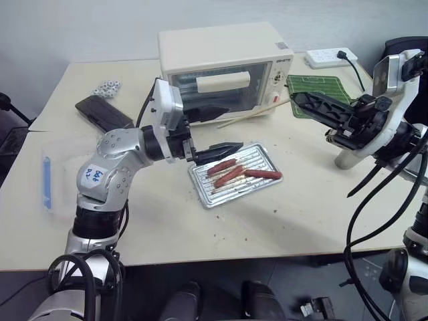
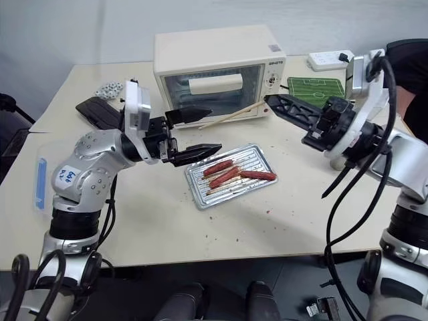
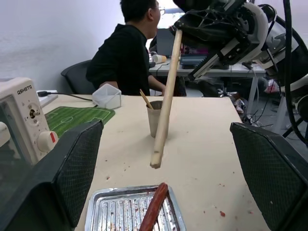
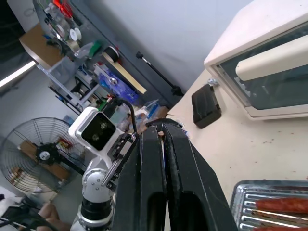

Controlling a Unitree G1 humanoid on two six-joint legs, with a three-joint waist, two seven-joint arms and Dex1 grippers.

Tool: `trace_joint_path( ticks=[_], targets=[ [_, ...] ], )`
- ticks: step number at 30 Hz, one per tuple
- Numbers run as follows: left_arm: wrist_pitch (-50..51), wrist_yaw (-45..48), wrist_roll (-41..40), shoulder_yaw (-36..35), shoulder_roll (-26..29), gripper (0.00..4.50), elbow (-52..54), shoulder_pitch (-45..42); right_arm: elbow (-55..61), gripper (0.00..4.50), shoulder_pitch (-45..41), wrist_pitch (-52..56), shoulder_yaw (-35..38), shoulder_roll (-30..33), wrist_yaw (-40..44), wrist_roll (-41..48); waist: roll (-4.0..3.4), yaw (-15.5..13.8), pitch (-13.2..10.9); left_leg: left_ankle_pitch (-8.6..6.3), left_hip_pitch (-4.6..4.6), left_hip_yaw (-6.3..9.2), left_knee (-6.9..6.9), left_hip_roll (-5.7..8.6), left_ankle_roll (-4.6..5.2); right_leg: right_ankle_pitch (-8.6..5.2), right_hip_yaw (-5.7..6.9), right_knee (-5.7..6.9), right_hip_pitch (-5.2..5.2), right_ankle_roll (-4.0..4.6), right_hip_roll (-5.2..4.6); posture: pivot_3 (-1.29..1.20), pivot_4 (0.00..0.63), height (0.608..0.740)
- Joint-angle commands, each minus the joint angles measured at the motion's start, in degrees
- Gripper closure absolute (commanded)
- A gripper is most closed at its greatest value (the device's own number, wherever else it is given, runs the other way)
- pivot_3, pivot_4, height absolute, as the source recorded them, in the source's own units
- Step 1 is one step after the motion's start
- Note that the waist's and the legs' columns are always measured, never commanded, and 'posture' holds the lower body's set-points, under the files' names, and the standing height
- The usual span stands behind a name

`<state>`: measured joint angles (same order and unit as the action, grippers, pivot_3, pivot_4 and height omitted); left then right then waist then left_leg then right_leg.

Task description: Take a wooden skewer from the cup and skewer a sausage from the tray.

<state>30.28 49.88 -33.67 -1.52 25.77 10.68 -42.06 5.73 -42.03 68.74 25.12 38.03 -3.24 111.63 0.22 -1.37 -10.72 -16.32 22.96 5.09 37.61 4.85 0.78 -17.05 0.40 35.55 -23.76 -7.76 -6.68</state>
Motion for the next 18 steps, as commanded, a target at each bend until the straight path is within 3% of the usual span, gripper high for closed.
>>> trace_joint_path(
  ticks=[1, 6, 9, 13, 18],
  targets=[
    [0.5, -1.71, -1.65, -1.54, -0.09, 0.0, 3.14, -0.31, -0.23, 4.46, -2.37, -0.43, 2.65, -1.28, 0.03, 1.37, 0.0, -0.03, 0.0, 0.0, 0.0, 0.0, 0.03, 0.01, 0.0, 0.0, -0.02, -0.01, 0.0, 0.0, 0.0, 0.0, 0.15, 0.74],
    [1.46, -3.86, -3.88, -2.43, -1.66, 0.0, 3.91, -1.21, -0.04, 4.46, -2.02, -0.29, 2.87, -2.01, -0.96, 1.37, 0.0, 0.03, 0.0, 0.0, 0.0, 0.01, 0.05, 0.01, 0.0, 0.0, -0.27, 0.02, 0.0, 0.01, 0.01, 0.0, 0.15, 0.74],
    [1.56, -4.53, -5.32, -3.15, -2.43, 0.61, 3.73, -1.4, 0.59, 4.5, -1.81, -0.68, 3.23, -3.0, -1.64, 1.37, 0.0, 0.07, 0.0, 0.0, 0.0, 0.0, 0.03, 0.01, 0.0, 0.0, -0.43, 0.03, -0.01, 0.0, 0.02, 0.0, 0.15, 0.74],
    [1.56, -4.45, -5.27, -2.39, -2.31, 1.8, 3.55, -1.48, 1.16, 4.5, -1.45, -0.96, 3.87, -4.14, -2.45, 1.37, 0.0, 0.19, 0.0, 0.0, 0.0, -0.03, 0.01, -0.01, 0.0, 0.0, -0.5, 0.07, -0.06, 0.01, 0.05, 0.0, 0.15, 0.74],
    [1.07, -4.1, -4.91, -1.97, -2.63, 1.8, 2.82, -1.89, 1.61, 4.5, -1.21, -0.92, 4.28, -4.97, -2.83, 1.37, -0.01, 0.14, 0.0, 0.0, 0.0, -0.05, 0.01, 0.0, 0.0, 0.0, -0.53, 0.09, -0.06, 0.01, 0.05, 0.0, 0.15, 0.74]
  ],
)
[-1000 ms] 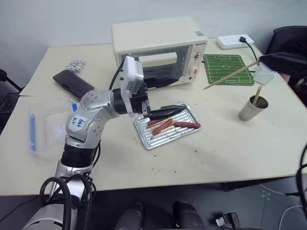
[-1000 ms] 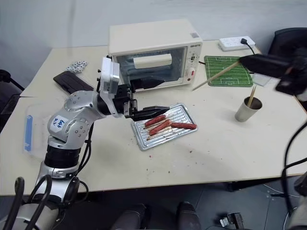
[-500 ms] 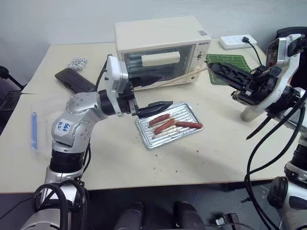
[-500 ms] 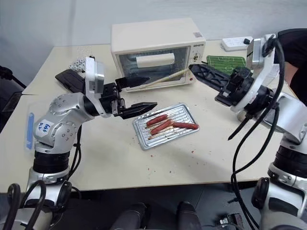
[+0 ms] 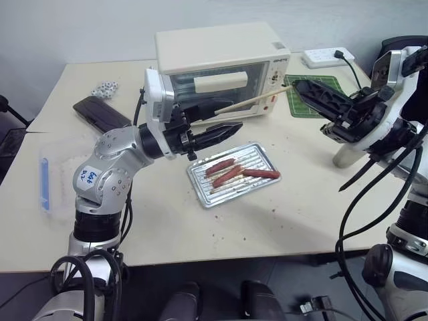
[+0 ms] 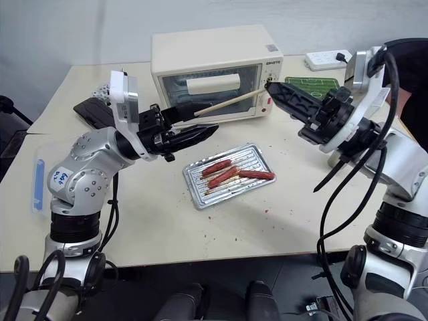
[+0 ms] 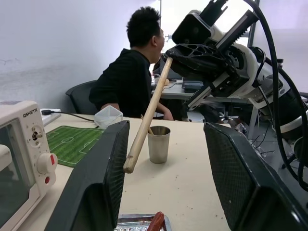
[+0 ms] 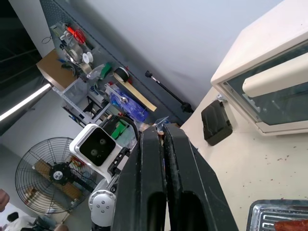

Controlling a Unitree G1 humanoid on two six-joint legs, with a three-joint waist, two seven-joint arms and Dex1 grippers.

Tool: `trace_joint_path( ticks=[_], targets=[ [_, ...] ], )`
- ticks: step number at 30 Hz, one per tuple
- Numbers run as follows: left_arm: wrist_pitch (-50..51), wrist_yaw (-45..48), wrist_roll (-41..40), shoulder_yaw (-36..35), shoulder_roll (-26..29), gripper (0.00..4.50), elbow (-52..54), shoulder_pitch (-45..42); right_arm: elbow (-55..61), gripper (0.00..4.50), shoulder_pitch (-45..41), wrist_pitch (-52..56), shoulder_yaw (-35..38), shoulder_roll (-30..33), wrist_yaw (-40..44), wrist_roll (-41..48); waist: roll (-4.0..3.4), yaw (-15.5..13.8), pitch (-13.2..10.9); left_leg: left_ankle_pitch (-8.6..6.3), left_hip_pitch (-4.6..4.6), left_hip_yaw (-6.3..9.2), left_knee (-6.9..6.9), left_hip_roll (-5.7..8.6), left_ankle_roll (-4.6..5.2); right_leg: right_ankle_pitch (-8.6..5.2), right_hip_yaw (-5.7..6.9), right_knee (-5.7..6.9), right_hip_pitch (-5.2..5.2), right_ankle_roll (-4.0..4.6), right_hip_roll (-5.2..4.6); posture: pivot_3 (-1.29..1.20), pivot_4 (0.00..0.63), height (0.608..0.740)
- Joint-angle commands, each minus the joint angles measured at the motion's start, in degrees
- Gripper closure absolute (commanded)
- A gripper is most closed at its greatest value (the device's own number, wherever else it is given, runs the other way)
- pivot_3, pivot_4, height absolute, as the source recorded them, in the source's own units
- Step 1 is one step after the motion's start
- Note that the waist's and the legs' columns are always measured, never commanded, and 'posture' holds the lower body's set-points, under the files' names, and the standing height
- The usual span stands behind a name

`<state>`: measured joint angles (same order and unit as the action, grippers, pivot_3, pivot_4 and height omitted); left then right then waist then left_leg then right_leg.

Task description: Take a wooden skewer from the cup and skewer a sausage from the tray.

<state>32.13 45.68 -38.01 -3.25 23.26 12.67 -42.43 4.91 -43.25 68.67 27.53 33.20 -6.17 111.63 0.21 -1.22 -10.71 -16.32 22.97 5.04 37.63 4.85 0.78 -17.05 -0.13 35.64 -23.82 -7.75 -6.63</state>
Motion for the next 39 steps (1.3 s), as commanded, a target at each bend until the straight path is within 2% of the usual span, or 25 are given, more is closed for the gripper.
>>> trace_joint_path(
  ticks=[1, 7, 10, 16, 23, 26, 30, 36, 38, 39],
  targets=[
    [-1.04, 0.28, -0.41, -0.21, -0.19, 1.8, 0.38, -1.77, 2.53, 4.5, 0.07, -0.84, 1.91, -0.31, 0.2, 1.37, 0.0, -0.01, 0.0, 0.0, 0.0, 0.0, 0.0, 0.0, 0.0, 0.0, 0.0, 0.0, 0.0, 0.0, 0.0, 0.0, 0.15, 0.74],
    [-2.17, 0.53, -0.63, -0.45, -1.62, 1.8, -1.92, -3.36, 3.83, 4.5, 1.04, -0.96, 1.74, -0.31, 1.7, 1.37, 0.0, -0.03, 0.0, 0.0, 0.0, 0.0, 0.01, 0.01, 0.0, 0.0, 0.0, 0.0, 0.0, 0.0, 0.0, 0.0, 0.15, 0.74],
    [-2.22, 0.84, -1.04, -0.58, -2.18, 2.6, -2.28, -3.7, 4.41, 4.5, 1.36, -1.37, 1.6, -0.54, 1.75, 1.37, 0.0, 0.03, 0.0, -0.01, 0.01, -0.01, 0.01, 0.01, 0.01, 0.0, 0.0, 0.02, 0.0, 0.0, 0.0, 0.0, 0.15, 0.74],
    [-2.38, 2.74, 0.01, 0.63, -2.09, 4.49, -2.91, -3.34, 5.29, 4.5, 1.09, -2.09, 1.56, -0.95, 1.9, 1.37, 0.0, 0.02, 0.0, 0.0, 0.01, -0.03, 0.0, 0.0, 0.01, 0.0, -0.01, 0.01, -0.02, 0.0, 0.01, 0.0, 0.15, 0.74],
    [-2.97, 2.68, 1.2, 1.57, -1.85, 4.49, -3.68, -3.66, 6.61, 4.5, 1.52, -2.41, 1.2, -0.79, 3.14, 1.37, 0.0, 0.02, 0.0, -0.01, 0.01, -0.03, 0.0, 0.0, 0.01, 0.0, -0.02, 0.01, -0.02, 0.0, 0.01, 0.0, 0.15, 0.74],
    [-3.44, 2.82, 1.49, 1.8, -1.66, 4.5, -3.82, -3.61, 7.0, 3.76, 2.12, -2.61, 0.88, -0.54, 3.42, 1.37, 0.0, 0.03, 0.0, -0.01, 0.01, -0.03, 0.0, 0.0, 0.01, 0.0, -0.02, 0.01, -0.02, 0.0, 0.01, 0.0, 0.15, 0.74],
    [-3.73, 2.97, 1.92, 1.7, -1.09, 4.5, -4.06, -3.55, 6.41, 2.44, 2.32, -2.81, 0.85, -0.27, 2.37, 1.37, 0.0, 0.03, 0.0, -0.01, 0.01, -0.03, 0.0, 0.0, 0.01, 0.0, -0.03, 0.01, -0.02, 0.0, 0.01, 0.0, 0.15, 0.74],
    [-3.15, 3.65, 2.49, 0.87, 1.61, 4.5, -3.77, -2.52, 4.42, 0.42, 3.15, -1.1, -1.33, 7.13, 1.38, 1.37, 0.0, -0.04, 0.0, -0.01, 0.03, -0.03, -0.02, 0.0, 0.01, 0.0, -0.03, 0.0, -0.05, 0.0, 0.0, 0.0, 0.15, 0.74],
    [-2.71, 3.82, 2.61, 0.34, 3.32, 4.5, -3.52, -1.89, 4.57, 0.42, 3.94, -1.05, -3.93, 12.73, -0.19, 1.37, 0.0, -0.04, 0.0, -0.01, 0.03, -0.03, -0.02, 0.0, 0.02, 0.0, -0.03, -0.04, -0.05, 0.0, 0.0, 0.0, 0.15, 0.74],
    [-2.3, 3.89, 2.52, -0.12, 4.39, 4.5, -3.22, -1.4, 4.65, 0.42, 3.98, -0.38, -5.5, 15.4, 0.15, -1.65, 0.0, 0.01, 0.0, -0.01, 0.04, -0.05, -0.02, 0.01, 0.02, 0.0, -0.06, -0.04, -0.08, 0.0, -0.01, 0.0, 0.15, 0.74]
  ],
)
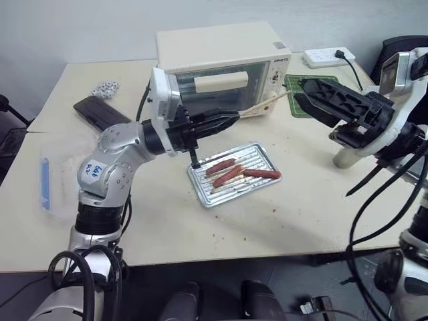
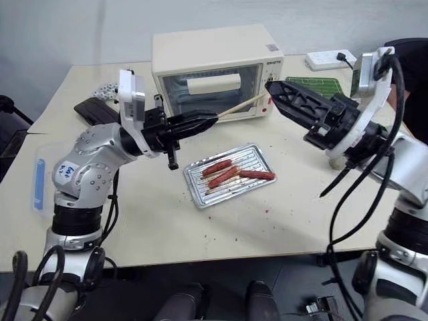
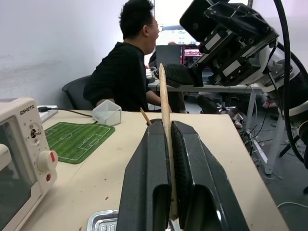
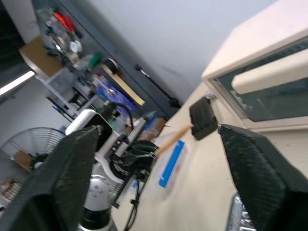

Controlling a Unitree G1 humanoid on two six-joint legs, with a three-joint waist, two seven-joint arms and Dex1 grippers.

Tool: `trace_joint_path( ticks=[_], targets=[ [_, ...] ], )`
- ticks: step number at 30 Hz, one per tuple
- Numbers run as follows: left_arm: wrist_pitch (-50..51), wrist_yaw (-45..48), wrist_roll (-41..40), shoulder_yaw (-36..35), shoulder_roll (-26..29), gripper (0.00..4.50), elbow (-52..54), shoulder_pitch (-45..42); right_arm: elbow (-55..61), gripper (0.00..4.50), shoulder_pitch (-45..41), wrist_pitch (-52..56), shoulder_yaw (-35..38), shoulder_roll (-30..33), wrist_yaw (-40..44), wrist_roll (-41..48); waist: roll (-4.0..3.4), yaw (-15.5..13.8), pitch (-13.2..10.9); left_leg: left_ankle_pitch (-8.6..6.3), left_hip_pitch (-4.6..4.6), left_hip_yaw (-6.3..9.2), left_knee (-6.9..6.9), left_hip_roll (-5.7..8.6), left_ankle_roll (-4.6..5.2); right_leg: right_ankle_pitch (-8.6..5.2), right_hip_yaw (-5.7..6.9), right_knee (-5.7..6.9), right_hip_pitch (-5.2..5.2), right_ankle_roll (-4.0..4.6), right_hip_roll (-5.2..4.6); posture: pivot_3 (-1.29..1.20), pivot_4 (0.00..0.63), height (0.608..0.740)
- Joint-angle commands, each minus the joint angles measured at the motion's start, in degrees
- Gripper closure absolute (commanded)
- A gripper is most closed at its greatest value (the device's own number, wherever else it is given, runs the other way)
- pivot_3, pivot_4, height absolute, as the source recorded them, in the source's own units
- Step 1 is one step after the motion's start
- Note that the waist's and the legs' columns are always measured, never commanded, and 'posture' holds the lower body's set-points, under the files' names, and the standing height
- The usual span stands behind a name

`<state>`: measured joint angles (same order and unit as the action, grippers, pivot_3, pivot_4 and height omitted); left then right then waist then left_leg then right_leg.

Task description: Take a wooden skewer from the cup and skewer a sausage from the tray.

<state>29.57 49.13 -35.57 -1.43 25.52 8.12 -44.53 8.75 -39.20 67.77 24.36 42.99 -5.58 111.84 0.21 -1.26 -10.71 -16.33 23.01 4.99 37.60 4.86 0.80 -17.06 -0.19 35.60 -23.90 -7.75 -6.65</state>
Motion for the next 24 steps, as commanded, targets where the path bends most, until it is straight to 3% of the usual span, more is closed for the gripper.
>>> trace_joint_path(
  ticks=[1, 5, 12, 18, 24],
  targets=[
    [0.86, 0.67, -0.13, -2.61, 3.62, 4.5, 1.92, 1.54, 0.9, 0.42, -0.44, 0.95, -4.36, 7.79, 1.25, -7.95, 0.0, 0.13, 0.0, 0.0, 0.01, -0.01, 0.0, -0.01, 0.0, 0.0, -0.01, -0.02, -0.01, 0.0, 0.01, 0.0, 0.15, 0.74],
    [4.14, 3.08, -1.54, -5.71, 12.11, 4.5, 6.46, 7.71, 5.78, 0.42, -2.1, -10.62, -26.29, 18.77, 23.81, -47.07, 0.0, 1.12, 0.0, 0.0, 0.03, -0.53, -0.13, -0.08, 0.01, 0.0, -0.01, 0.11, -0.39, 0.01, 0.11, 0.0, 0.15, 0.74],
    [7.07, 4.07, -3.22, -9.26, 19.02, 4.5, 13.34, 16.47, -0.78, 0.42, -5.66, -31.43, -46.72, 14.81, 45.57, -80.6, 0.02, 1.56, -0.01, -0.01, 0.1, -0.88, -0.29, -0.13, 0.0, -0.01, -0.23, 0.25, -0.77, 0.0, 0.08, 0.0, 0.15, 0.74],
    [8.01, 3.47, -4.39, -11.79, 21.58, 4.5, 16.98, 21.39, -13.34, 0.42, -9.24, -40.24, -50.26, 5.54, 52.76, -93.64, 0.05, 1.21, -0.03, -0.02, 0.1, -0.86, -0.24, -0.13, -0.03, 0.0, -0.24, 0.24, -0.75, 0.01, 0.07, 0.0, 0.15, 0.74],
    [8.39, 1.86, -4.64, -13.26, 21.65, 4.5, 18.23, 23.01, -21.81, 0.42, -10.06, -44.22, -49.42, -0.47, 57.19, -99.89, 0.06, 1.32, -0.02, -0.02, 0.1, -0.83, -0.26, -0.14, -0.05, 0.0, -0.2, 0.22, -0.74, 0.03, 0.08, 0.0, 0.15, 0.74]
  ],
)
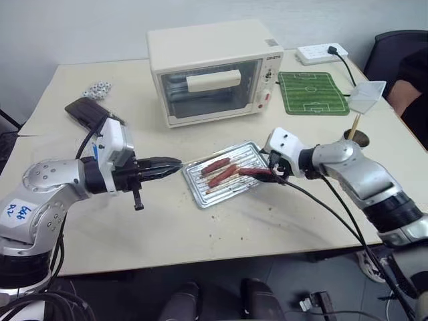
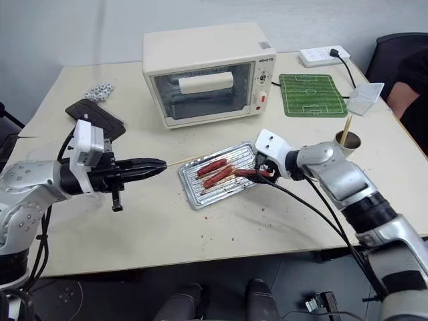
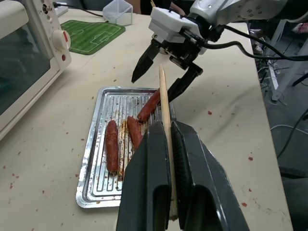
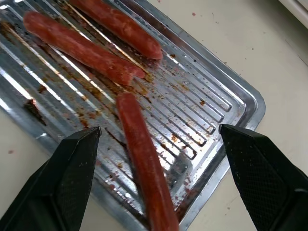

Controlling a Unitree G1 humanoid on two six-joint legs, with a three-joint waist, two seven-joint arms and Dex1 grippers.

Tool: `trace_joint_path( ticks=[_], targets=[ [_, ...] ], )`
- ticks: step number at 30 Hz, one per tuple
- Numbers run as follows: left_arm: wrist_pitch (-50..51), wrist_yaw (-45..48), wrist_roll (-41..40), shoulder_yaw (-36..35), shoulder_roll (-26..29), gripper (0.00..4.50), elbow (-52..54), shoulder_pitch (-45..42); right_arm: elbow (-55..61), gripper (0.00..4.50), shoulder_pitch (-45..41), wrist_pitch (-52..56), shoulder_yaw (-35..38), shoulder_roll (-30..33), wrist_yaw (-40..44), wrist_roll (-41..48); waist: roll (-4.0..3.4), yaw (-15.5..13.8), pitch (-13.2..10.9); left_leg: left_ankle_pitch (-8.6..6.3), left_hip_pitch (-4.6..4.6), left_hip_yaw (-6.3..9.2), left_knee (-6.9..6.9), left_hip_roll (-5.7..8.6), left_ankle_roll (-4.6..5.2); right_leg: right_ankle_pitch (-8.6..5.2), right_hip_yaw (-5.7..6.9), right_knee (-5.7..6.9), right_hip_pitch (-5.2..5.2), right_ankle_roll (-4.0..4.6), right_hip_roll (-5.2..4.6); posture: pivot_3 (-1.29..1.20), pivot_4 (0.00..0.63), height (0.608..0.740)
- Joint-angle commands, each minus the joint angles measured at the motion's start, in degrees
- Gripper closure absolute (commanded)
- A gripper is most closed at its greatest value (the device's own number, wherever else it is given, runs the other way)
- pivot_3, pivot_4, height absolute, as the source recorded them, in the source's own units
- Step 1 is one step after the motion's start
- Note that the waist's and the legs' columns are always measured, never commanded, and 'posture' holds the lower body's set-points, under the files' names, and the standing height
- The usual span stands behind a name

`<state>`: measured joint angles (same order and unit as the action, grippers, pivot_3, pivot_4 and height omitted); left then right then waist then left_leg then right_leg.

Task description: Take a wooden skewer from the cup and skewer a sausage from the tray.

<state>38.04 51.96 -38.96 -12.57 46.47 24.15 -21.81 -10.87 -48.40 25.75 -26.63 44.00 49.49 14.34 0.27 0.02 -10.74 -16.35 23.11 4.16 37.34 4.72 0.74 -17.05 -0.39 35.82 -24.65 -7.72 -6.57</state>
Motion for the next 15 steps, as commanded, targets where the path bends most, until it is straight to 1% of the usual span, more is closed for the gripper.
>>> trace_joint_path(
  ticks=[1, 5, 6, 10, 13, 15],
  targets=[
    [-0.02, -1.19, -1.34, -2.22, 0.64, 4.5, 2.36, 0.35, -3.29, 0.42, -0.87, -2.71, 1.7, -2.24, 2.72, -3.19, 0.0, 0.06, 0.0, 0.0, 0.0, 0.0, 0.0, 0.0, 0.0, 0.0, 0.0, 0.0, 0.0, 0.0, 0.0, 0.0, 0.15, 0.74],
    [0.0, -1.68, -1.48, -2.42, 0.76, 4.5, 2.39, 0.37, -4.65, 1.2, -0.7, -1.77, 3.04, -4.37, 5.13, -4.06, 0.0, 0.12, 0.0, 0.0, -0.01, 0.0, 0.0, -0.01, -0.02, 0.0, 0.0, 0.03, -0.01, 0.0, 0.01, 0.0, 0.15, 0.74],
    [-0.04, -1.75, -1.43, -2.47, 0.81, 4.5, 2.28, 0.31, -4.42, 1.26, -0.49, -1.46, 3.35, -4.61, 5.61, -4.26, 0.0, 0.18, 0.0, 0.0, -0.01, 0.0, 0.01, -0.01, -0.02, 0.0, 0.0, 0.04, -0.01, 0.0, 0.02, 0.0, 0.15, 0.74],
    [-0.13, -2.13, -1.22, -2.09, 0.7, 4.5, 1.73, -0.58, -4.56, 1.26, 0.31, -1.4, 4.12, -5.87, 6.21, -5.71, 0.0, 0.19, 0.0, 0.0, -0.01, 0.0, 0.01, -0.03, -0.04, 0.0, 0.0, 0.05, -0.01, 0.01, 0.03, 0.0, 0.15, 0.74],
    [-0.2, -2.4, -1.16, -1.56, 0.42, 4.5, 1.69, -1.19, -5.55, 1.77, 0.46, -1.5, 4.7, -6.96, 6.4, -6.65, 0.0, 0.21, 0.0, -0.01, -0.01, 0.0, 0.01, -0.03, -0.04, 0.0, 0.0, 0.07, -0.01, 0.01, 0.03, 0.0, 0.15, 0.74],
    [-0.19, -2.53, -1.1, -1.28, 0.32, 4.5, 1.56, -1.6, -6.04, 2.46, 0.43, -1.59, 5.07, -7.47, 6.5, -7.2, 0.0, 0.2, 0.0, 0.0, -0.02, 0.0, 0.02, -0.02, -0.05, 0.0, 0.0, 0.11, -0.01, 0.01, 0.03, 0.0, 0.15, 0.74]
  ],
)
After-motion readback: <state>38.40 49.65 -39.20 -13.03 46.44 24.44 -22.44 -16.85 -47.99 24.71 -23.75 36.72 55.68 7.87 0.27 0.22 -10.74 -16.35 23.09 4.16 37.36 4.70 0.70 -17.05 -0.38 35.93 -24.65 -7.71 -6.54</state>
